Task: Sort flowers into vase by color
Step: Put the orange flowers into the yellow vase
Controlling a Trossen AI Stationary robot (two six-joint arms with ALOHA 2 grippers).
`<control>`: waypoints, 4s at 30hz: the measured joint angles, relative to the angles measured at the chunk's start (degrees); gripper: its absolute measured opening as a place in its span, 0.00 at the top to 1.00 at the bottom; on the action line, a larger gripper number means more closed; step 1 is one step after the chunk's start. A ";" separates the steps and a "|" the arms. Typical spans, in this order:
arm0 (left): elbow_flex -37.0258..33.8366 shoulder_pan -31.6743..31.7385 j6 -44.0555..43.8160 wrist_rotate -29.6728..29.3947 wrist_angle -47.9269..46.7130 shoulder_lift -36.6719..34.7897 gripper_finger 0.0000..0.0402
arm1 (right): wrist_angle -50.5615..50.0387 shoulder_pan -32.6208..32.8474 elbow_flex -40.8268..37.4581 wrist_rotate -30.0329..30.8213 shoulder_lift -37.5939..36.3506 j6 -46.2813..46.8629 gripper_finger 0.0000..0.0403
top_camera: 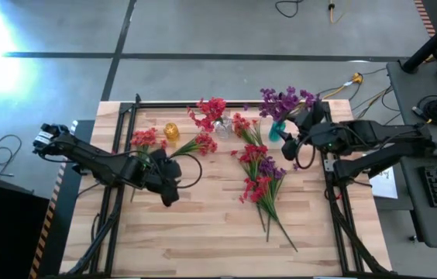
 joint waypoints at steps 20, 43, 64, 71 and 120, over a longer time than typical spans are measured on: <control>-20.89 17.90 11.22 0.27 24.93 0.00 0.43 | 0.04 2.16 0.00 0.00 0.00 0.25 0.34; -31.80 28.16 17.03 3.34 39.30 0.00 0.53 | 0.46 2.16 0.00 -1.36 0.00 1.65 0.33; -34.56 28.56 8.55 12.11 42.96 0.05 0.71 | 0.11 2.16 -0.20 -1.36 0.00 1.12 0.33; -34.39 27.15 5.65 19.24 42.96 -0.07 0.91 | 0.11 2.16 -0.20 -1.36 0.00 1.12 0.35; -10.13 -1.39 -12.06 3.52 28.31 21.72 0.35 | 0.17 2.14 -0.44 -4.31 1.47 -0.87 0.31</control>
